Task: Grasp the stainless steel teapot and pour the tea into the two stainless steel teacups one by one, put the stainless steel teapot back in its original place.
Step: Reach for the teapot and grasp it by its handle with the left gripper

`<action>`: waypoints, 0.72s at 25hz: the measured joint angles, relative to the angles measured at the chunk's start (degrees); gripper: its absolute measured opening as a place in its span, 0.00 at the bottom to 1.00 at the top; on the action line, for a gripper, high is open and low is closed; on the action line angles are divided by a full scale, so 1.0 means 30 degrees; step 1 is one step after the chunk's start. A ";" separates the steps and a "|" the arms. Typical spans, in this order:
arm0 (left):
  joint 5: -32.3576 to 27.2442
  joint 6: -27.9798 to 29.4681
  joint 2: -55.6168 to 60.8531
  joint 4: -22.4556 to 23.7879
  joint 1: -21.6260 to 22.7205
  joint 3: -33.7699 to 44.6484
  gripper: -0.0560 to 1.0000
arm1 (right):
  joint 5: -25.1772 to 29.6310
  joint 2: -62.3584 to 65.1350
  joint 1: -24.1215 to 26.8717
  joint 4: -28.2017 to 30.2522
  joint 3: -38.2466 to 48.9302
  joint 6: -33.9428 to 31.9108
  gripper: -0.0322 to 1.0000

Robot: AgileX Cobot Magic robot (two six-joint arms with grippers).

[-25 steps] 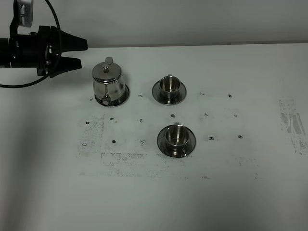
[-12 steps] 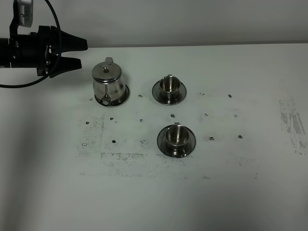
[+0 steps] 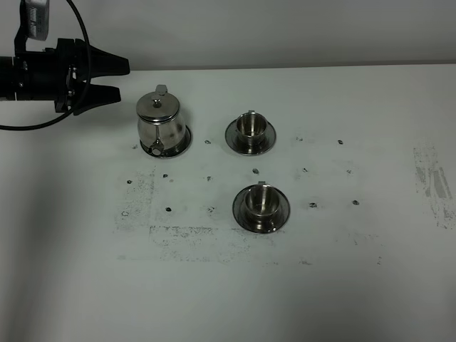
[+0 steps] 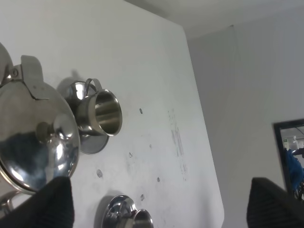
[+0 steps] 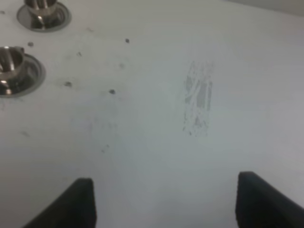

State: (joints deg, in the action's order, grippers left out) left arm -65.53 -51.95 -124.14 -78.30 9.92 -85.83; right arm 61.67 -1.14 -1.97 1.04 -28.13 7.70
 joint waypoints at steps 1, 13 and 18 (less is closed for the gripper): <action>0.0000 0.0000 0.0000 0.0007 0.0000 0.0000 0.73 | 0.0000 0.0044 -0.0143 0.0000 0.0000 0.0000 0.60; 0.0082 0.0021 0.0000 0.0195 0.0000 0.0000 0.73 | 0.0000 0.0059 -0.1776 0.0015 0.0000 0.0020 0.60; 0.0094 0.0022 0.0000 0.0406 0.0000 0.0000 0.73 | 0.0000 0.0066 -0.1776 0.0015 0.0000 0.0000 0.60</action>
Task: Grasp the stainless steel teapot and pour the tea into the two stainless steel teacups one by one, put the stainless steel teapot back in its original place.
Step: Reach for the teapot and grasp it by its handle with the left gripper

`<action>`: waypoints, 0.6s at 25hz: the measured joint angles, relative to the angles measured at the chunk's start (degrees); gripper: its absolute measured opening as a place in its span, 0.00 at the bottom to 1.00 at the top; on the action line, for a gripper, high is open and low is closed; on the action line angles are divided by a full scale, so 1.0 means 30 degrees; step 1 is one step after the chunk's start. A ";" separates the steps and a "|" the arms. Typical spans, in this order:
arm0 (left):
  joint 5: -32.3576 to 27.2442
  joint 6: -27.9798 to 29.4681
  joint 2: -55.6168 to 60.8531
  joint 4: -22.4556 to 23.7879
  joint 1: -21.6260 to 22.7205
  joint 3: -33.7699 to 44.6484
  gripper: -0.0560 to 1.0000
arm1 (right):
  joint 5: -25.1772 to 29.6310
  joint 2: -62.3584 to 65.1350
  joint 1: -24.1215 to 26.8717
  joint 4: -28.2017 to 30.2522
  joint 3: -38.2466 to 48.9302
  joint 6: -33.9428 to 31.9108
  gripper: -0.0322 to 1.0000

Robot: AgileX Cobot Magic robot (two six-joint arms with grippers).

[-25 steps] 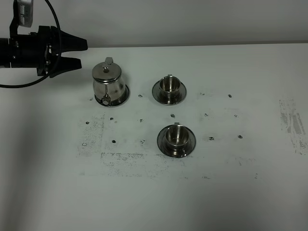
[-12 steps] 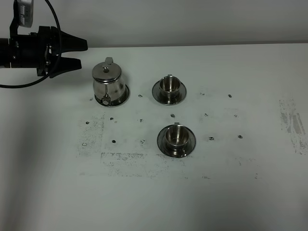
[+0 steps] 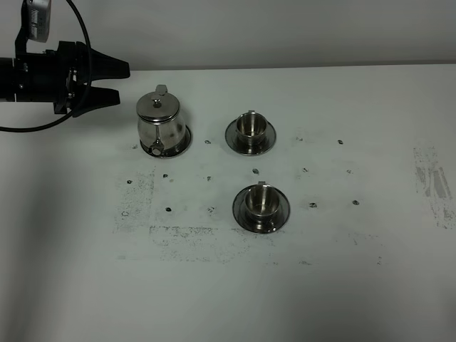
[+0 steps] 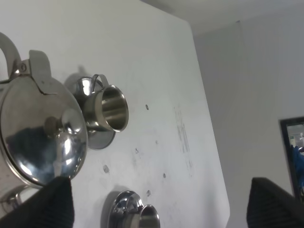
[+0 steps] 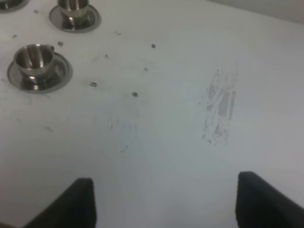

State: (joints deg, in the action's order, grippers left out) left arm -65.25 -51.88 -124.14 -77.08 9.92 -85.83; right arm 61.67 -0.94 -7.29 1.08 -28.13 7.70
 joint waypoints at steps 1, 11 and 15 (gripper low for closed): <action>0.0000 0.0000 0.0000 0.0000 0.0000 0.0000 0.73 | 0.0000 0.0000 0.0000 -0.0024 0.0000 0.0000 0.60; -0.0258 0.0000 0.0000 0.0020 0.0000 0.0000 0.72 | 0.0000 0.0000 0.0000 -0.0361 0.0000 -0.0185 0.60; -0.0295 0.0000 0.0000 0.0039 0.0000 0.0000 0.72 | 0.0000 0.0000 0.0000 -0.0361 0.0000 -0.0271 0.60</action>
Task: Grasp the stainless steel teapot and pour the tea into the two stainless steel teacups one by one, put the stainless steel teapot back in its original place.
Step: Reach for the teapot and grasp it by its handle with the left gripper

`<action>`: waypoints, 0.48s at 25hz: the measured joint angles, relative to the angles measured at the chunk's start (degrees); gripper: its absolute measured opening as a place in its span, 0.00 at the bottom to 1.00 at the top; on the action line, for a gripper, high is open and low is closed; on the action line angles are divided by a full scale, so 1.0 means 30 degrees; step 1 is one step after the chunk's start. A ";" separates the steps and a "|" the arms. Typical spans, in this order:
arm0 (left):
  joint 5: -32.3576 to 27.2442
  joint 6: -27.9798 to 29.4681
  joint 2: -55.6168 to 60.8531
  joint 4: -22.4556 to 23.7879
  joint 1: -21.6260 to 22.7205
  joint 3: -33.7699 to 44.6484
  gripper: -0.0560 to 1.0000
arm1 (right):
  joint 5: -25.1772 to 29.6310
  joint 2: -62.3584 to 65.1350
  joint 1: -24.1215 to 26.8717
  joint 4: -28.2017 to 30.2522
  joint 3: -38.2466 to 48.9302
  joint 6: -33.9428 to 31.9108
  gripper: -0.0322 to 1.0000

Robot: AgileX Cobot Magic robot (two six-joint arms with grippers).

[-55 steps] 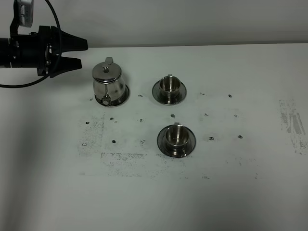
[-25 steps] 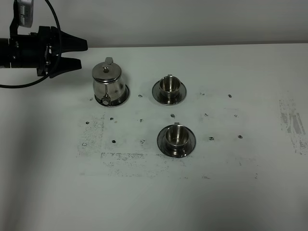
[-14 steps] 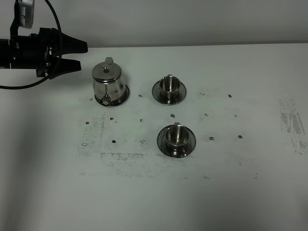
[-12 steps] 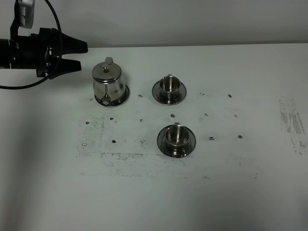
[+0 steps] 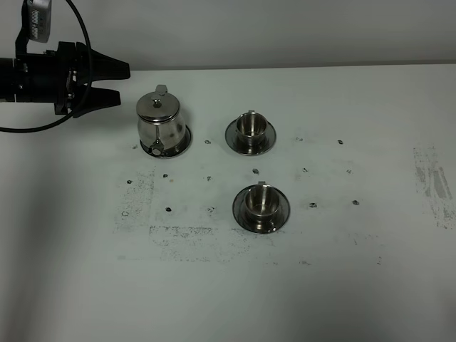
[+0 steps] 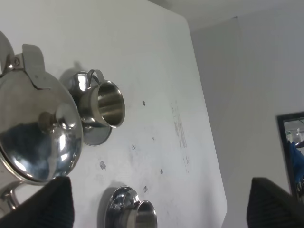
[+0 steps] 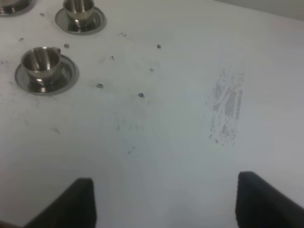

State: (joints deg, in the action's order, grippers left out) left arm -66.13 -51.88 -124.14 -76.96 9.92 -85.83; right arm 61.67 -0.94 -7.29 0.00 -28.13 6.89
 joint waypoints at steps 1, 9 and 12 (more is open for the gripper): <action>-0.0022 0.0000 0.0000 0.0000 0.0000 0.0000 0.72 | 0.0000 0.0000 0.0000 -0.0107 0.0000 -0.0118 0.60; -0.0092 0.0000 0.0000 0.0000 0.0000 0.0000 0.72 | 0.0000 0.0000 0.0000 -0.0292 0.0000 -0.0234 0.60; -0.0092 0.0000 0.0000 0.0000 0.0000 0.0000 0.72 | 0.0000 0.0000 0.0000 -0.0292 0.0000 -0.0234 0.60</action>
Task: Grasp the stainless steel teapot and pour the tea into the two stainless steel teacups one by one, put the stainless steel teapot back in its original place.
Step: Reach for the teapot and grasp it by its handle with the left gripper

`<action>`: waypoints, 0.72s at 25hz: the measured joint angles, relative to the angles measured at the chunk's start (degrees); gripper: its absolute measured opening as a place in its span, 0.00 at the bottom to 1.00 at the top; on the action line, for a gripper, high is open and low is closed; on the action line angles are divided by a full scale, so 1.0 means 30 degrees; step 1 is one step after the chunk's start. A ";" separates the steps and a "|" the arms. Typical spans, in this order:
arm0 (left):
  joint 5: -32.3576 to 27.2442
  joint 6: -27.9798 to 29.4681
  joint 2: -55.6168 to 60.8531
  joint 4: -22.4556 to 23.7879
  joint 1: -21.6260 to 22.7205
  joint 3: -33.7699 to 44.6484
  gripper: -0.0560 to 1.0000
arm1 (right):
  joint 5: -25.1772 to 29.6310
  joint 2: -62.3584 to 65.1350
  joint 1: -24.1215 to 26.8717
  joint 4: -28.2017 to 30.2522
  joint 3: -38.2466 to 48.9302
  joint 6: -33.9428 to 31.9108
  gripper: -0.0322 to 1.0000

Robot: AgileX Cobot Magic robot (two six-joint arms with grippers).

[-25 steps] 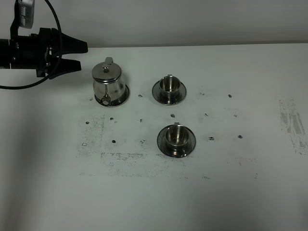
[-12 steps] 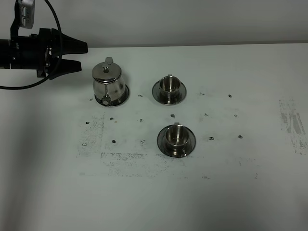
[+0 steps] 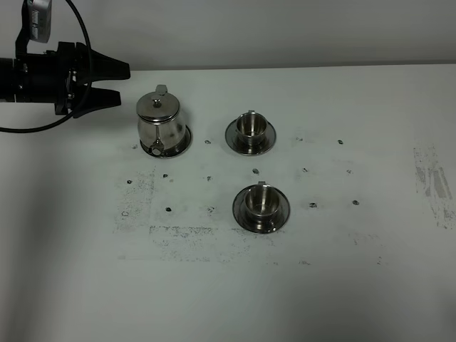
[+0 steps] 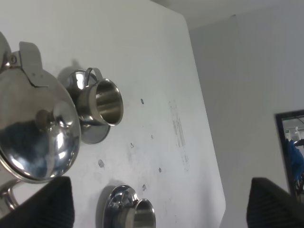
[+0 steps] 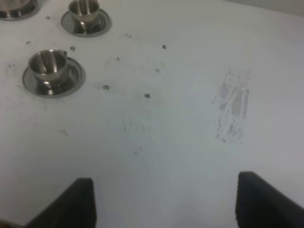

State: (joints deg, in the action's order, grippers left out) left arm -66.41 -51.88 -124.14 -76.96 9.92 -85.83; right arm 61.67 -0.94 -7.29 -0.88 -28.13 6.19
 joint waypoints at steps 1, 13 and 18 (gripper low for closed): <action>0.0000 0.0000 0.0000 0.0000 0.0000 0.0000 0.72 | 0.0000 0.0000 0.0020 0.0000 0.0000 0.0000 0.60; 0.0222 -0.0545 0.1299 0.0718 0.0000 0.0000 0.72 | 0.0000 0.0000 0.0814 0.0000 0.0000 -0.0062 0.60; 0.2412 -0.0726 0.4950 0.2997 -0.0634 0.0000 0.71 | 0.0000 0.0015 0.0814 0.0000 0.0000 -0.0062 0.60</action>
State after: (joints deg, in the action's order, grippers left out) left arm -59.17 -54.06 -109.29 -67.97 8.02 -85.83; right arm 61.67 -0.90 -4.85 -0.88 -28.13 6.00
